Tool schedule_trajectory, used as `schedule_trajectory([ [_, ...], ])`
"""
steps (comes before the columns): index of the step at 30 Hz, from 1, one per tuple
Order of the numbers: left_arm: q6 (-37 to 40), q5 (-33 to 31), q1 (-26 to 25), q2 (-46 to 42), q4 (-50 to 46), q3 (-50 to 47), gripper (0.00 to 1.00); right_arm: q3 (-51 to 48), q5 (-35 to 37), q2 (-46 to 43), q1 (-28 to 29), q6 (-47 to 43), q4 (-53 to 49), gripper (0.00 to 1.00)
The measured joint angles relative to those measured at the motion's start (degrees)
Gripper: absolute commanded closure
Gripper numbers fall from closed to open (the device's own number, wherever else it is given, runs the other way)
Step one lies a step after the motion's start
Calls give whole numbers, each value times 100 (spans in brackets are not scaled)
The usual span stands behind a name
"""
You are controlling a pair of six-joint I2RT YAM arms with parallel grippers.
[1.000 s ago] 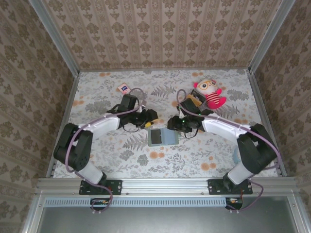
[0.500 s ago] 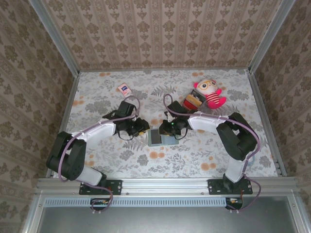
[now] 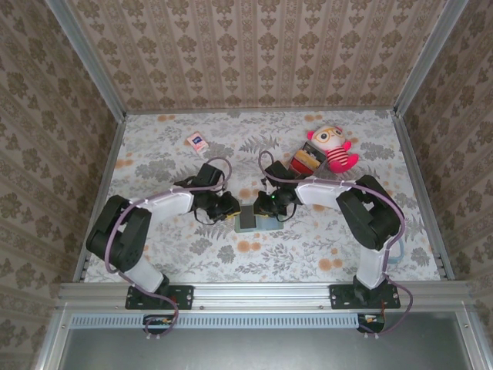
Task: Take the credit cards out of the card holder
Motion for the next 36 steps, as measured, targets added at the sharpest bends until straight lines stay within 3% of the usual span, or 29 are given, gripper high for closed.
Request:
schedule_trajectory([
  [36, 68, 7, 0, 433, 55, -2, 86, 63, -341, 166, -55, -48, 79, 84],
])
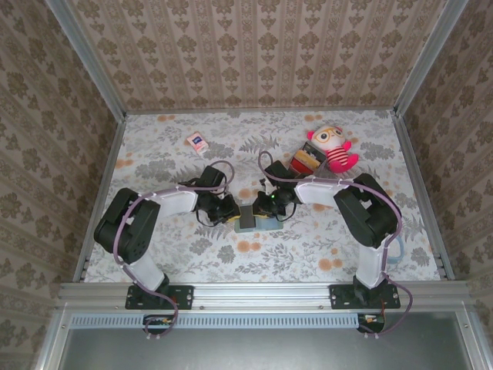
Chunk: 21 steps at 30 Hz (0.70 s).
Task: Take the credit cards out of the card holder
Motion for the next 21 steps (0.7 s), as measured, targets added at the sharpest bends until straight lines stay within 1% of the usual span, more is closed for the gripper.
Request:
schedule_trajectory([
  [14, 39, 0, 0, 11, -4, 0, 88, 35, -197, 98, -35, 2, 13, 88],
  [21, 44, 0, 0, 11, -4, 0, 88, 35, -262, 122, -59, 2, 24, 92],
])
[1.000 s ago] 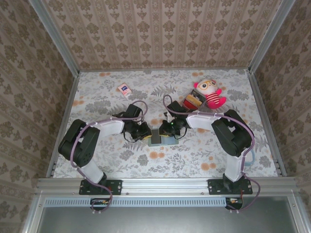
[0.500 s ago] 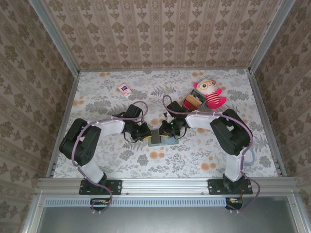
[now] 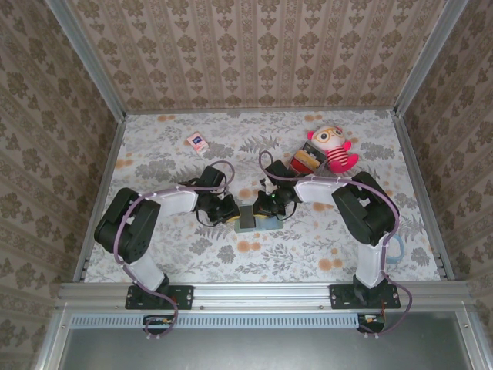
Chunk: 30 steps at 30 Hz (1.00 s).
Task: Take the credit cards out of the card holder
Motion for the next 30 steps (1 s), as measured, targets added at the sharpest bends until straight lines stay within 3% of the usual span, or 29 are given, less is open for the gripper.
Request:
schedule_trajectory([
  [10, 22, -2, 0, 0, -2, 0, 88, 11, -39, 0, -15, -20, 17, 79],
  [17, 39, -4, 0, 0, -9, 0, 88, 50, 4, 0, -2, -129, -26, 77],
  [30, 46, -4, 0, 0, -15, 0, 85, 52, 4, 0, 7, -116, -15, 94],
])
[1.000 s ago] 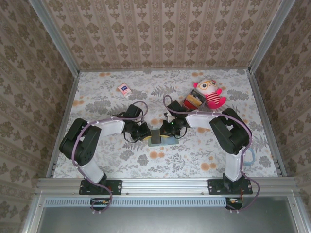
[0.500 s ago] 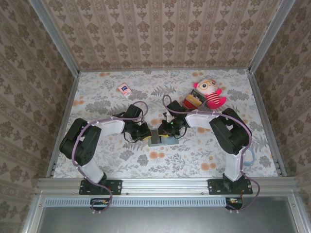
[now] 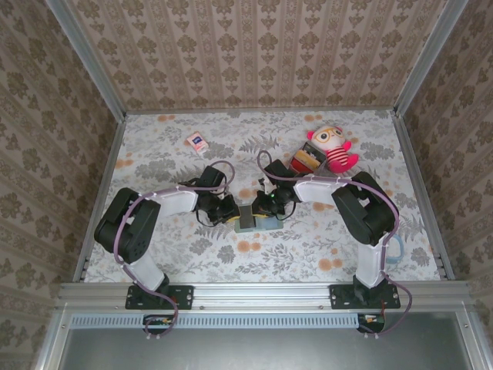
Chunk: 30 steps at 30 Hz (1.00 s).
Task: Take the credit cards out of the card holder
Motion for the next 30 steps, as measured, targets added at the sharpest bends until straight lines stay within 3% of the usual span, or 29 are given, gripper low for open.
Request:
schedule_trajectory([
  [13, 149, -37, -4, 0, -153, 92, 81, 0, 254, -295, -70, -175, -365, 98],
  [30, 293, -219, -31, -376, -476, 437, 87, -22, 369, -387, -170, -337, -542, 96],
])
